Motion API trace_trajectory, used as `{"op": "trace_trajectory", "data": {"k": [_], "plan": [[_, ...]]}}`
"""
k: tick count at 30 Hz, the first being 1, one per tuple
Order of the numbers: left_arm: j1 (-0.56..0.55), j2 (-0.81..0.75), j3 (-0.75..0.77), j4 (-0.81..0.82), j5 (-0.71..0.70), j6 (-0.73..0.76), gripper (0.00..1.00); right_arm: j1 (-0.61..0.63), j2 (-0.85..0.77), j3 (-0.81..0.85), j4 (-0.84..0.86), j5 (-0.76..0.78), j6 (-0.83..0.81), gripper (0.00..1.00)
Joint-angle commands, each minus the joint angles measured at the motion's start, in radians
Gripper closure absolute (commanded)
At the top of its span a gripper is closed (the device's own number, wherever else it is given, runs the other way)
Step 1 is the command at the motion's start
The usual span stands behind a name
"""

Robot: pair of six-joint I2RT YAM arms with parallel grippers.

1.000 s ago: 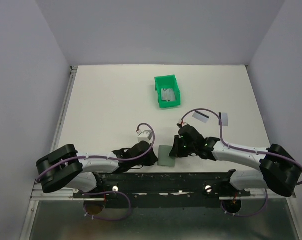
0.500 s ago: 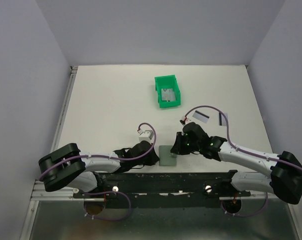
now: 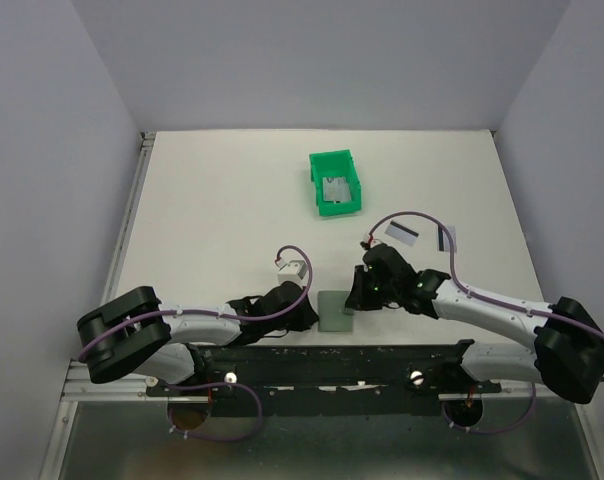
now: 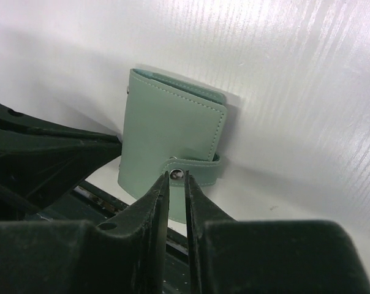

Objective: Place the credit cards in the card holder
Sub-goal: Close the card holder at the corner of the board.

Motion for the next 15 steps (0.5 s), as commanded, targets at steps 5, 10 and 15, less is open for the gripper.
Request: {"op": "trace_trajectory", "data": {"k": [5,10,15], "plan": [[-0.001,0.013,0.006,-0.051,0.000,0.006,0.88,-0.002,0.031,0.020,-0.013,-0.010,-0.011,0.75],[-0.001,0.015,0.001,-0.051,-0.002,0.006,0.88,-0.005,0.055,0.023,-0.004,-0.011,-0.019,0.75],[-0.001,0.017,-0.002,-0.049,-0.003,0.006,0.88,-0.005,0.081,0.029,0.021,-0.023,-0.018,0.75]]}}
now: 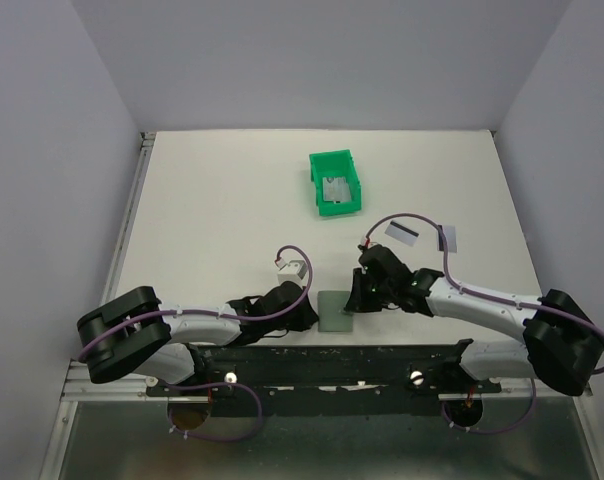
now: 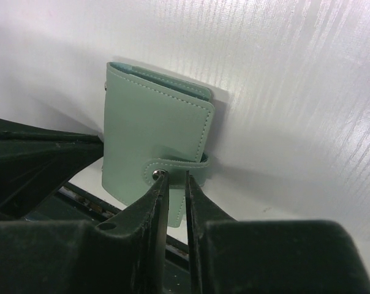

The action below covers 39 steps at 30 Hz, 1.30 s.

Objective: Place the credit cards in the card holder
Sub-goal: Close the card holder at the corner of the board.

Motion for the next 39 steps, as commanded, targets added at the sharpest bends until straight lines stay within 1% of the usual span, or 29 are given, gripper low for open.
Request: {"op": "trace_trajectory", "data": {"k": [1,39], "plan": [[-0.001,0.017,-0.002,-0.047,-0.003,0.006,0.89,-0.005,0.029,0.026,0.032,-0.024,-0.016,0.75],[-0.001,0.012,-0.008,-0.050,-0.003,0.008,0.89,-0.005,0.136,0.058,0.070,-0.078,-0.019,0.75]]}}
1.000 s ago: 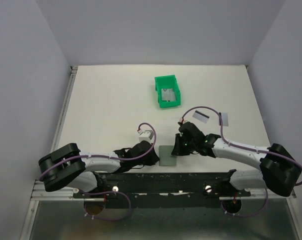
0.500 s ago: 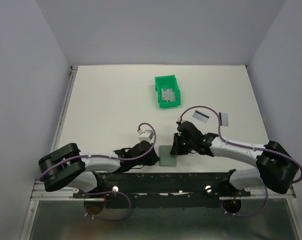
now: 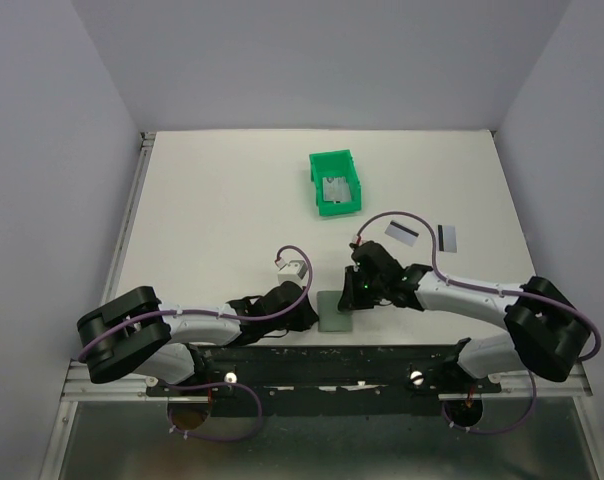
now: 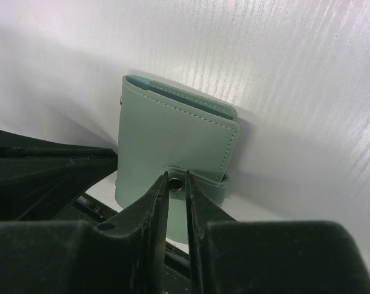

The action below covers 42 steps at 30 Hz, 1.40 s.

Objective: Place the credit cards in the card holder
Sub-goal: Close the card holder at the corner of the board.

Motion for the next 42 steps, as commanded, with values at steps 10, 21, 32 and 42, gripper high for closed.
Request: {"op": "trace_trajectory", "data": {"k": [10,21,32,42], "plan": [[-0.001,0.020,-0.005,-0.046,0.000,0.009,0.89,-0.001,0.081,0.079,-0.107,0.027,-0.029,0.80],[-0.001,0.035,0.009,-0.041,0.005,0.010,0.89,0.011,0.144,0.136,-0.222,0.049,-0.052,0.81],[-0.001,0.041,0.009,-0.036,0.005,0.010,0.89,0.125,0.178,0.141,-0.287,0.214,0.038,0.83],[-0.001,0.050,0.003,-0.027,0.009,0.006,0.89,0.240,0.283,0.096,-0.262,0.273,0.181,0.91]]}}
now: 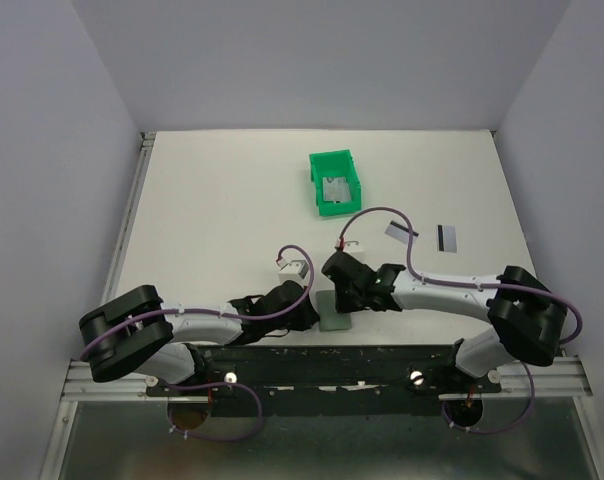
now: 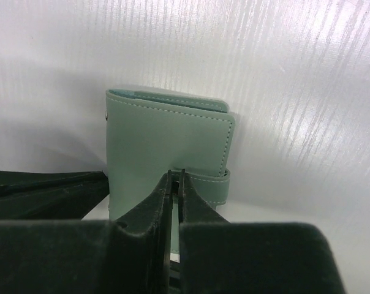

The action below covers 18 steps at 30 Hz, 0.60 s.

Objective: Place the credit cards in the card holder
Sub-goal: Close the card holder at the corner of the board.

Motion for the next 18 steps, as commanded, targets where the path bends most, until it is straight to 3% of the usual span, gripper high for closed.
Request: {"op": "trace_trajectory", "data": {"k": [1,8,18], "plan": [[-0.001,0.038,-0.007,-0.026,0.009,0.004,0.89,0.068,0.145,-0.073,-0.081,-0.027,0.091,0.92],[-0.001,0.032,-0.007,-0.029,0.006,0.004,0.88,0.097,0.139,-0.099,-0.064,-0.001,0.134,0.92],[-0.001,-0.073,0.068,-0.187,-0.060,0.056,0.88,0.074,-0.235,0.049,-0.134,0.247,0.014,0.66]]}}
